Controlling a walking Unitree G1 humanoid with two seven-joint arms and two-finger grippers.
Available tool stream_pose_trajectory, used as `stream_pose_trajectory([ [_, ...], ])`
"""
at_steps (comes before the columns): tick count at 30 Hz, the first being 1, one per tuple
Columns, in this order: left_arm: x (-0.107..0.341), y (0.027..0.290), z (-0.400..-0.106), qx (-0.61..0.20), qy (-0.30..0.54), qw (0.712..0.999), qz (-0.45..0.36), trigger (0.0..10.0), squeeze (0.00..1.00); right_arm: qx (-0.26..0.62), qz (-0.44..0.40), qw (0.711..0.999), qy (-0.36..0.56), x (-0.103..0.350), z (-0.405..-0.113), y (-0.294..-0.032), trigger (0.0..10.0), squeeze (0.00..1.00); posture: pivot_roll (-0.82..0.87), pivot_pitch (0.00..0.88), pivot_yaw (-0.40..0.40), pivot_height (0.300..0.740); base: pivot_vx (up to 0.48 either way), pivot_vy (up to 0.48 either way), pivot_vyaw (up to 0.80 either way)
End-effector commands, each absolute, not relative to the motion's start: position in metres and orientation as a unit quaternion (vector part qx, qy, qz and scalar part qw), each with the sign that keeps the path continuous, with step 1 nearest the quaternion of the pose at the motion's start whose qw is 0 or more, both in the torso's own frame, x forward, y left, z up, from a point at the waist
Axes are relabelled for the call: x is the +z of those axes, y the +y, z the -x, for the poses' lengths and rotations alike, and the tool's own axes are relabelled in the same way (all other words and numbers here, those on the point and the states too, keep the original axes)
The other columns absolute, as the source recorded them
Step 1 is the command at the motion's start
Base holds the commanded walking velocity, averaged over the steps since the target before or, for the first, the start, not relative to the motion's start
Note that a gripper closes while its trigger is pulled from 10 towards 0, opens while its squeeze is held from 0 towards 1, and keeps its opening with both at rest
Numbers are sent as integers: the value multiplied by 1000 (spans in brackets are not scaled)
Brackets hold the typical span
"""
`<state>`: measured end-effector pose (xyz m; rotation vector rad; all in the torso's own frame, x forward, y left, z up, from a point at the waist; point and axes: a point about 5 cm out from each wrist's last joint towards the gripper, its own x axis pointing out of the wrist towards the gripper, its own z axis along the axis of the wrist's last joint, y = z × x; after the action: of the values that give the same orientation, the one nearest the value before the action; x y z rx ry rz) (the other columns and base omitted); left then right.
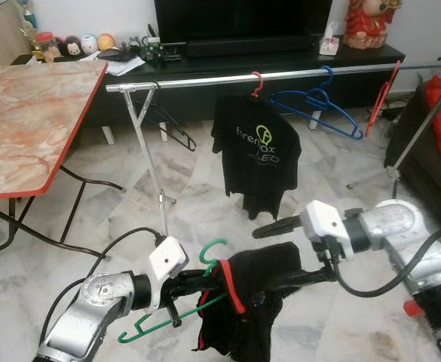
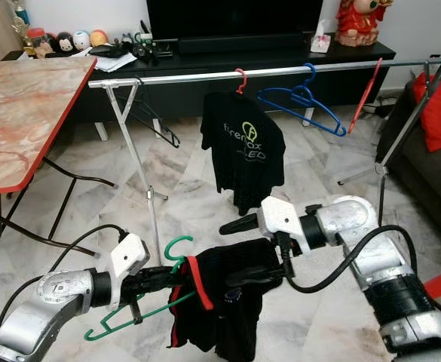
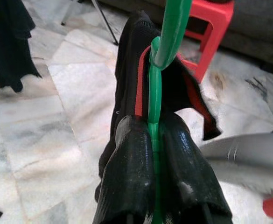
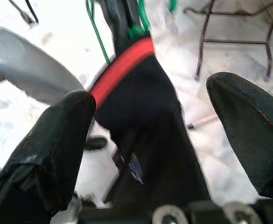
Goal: Hang hanger
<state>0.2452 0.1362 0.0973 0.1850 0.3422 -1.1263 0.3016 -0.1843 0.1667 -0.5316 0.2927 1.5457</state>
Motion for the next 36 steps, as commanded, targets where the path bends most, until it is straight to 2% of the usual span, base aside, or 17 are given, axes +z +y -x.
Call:
stream_pose_trajectory([
  [1, 107, 133, -245, -548, 146, 818, -91, 10000, 0, 695, 261, 658, 127, 172, -304, -185, 10000, 0, -75, 9, 21, 740, 0, 0, 0],
  [9, 110, 132, -242, -569, 148, 804, -94, 10000, 0, 708, 275, 640, 116, 169, -307, -179, 10000, 0, -76, 0, 18, 740, 0, 0, 0],
  [11, 115, 127, -242, -580, 142, 797, -92, 10000, 0, 724, 263, 629, 105, 165, -306, -167, 10000, 0, -75, 0, 18, 740, 0, 0, 0],
  [20, 121, 118, -246, -591, 127, 792, -90, 10000, 0, 746, 283, 591, 116, 150, -302, -161, 10000, 0, -75, 0, 15, 740, 0, 0, 0],
  [36, 125, 112, -246, -596, 119, 789, -92, 10000, 0, 726, 317, 597, 126, 138, -311, -159, 10000, 0, -68, 0, 2, 740, 0, 0, 0],
])
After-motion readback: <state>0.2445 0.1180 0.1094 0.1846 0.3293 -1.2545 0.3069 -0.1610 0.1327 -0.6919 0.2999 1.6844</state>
